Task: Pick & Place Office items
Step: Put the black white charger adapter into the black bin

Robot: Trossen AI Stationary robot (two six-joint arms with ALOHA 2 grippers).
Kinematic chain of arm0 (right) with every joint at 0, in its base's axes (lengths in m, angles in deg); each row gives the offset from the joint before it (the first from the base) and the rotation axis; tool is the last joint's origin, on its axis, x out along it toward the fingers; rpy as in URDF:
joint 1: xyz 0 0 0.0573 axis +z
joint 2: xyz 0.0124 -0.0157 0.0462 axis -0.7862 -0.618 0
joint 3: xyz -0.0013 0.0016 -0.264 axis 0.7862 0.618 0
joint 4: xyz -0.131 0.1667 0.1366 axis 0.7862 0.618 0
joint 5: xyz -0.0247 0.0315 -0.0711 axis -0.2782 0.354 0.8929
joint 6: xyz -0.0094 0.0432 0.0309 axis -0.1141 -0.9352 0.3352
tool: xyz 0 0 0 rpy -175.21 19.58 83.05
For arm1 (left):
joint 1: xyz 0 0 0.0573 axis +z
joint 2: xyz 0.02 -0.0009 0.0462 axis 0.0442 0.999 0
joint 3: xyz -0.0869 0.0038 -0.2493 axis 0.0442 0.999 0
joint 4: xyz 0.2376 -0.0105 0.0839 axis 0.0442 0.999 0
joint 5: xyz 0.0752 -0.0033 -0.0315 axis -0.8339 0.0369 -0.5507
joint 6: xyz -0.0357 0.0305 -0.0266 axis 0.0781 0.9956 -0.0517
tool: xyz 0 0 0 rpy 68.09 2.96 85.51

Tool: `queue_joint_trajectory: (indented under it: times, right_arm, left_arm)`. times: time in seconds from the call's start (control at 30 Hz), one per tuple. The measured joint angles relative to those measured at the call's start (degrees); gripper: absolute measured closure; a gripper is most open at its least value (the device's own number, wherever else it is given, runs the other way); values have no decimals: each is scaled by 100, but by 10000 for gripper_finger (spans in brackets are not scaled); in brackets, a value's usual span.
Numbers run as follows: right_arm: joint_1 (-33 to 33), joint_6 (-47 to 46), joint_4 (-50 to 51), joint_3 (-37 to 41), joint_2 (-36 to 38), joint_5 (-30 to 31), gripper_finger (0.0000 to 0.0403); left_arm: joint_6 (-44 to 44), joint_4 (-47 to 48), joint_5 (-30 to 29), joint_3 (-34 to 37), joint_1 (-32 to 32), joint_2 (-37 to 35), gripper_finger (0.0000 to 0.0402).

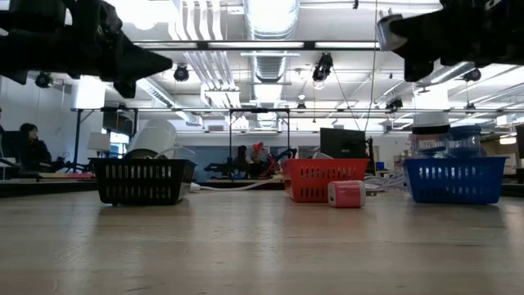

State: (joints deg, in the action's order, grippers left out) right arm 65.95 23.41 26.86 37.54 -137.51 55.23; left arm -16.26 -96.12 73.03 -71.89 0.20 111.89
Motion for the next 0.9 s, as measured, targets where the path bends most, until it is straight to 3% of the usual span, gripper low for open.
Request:
queue_joint_trajectory:
  times: [0.43, 0.67, 0.9]
  right_arm:
    - [-484, -337, 103, -584, -529, -731, 276]
    - [-864, -740, 131, -1103, -958, -1604, 276]
    - [-1052, -1111, 427, -1762, -1620, -1710, 276]
  left_arm:
    - [1177, 53, 164, -1265, -766, 1182, 374]
    - [1813, 528, -247, -2271, -861, 2063, 291]
    - [2960, 706, -554, -3149, -925, 2867, 199]
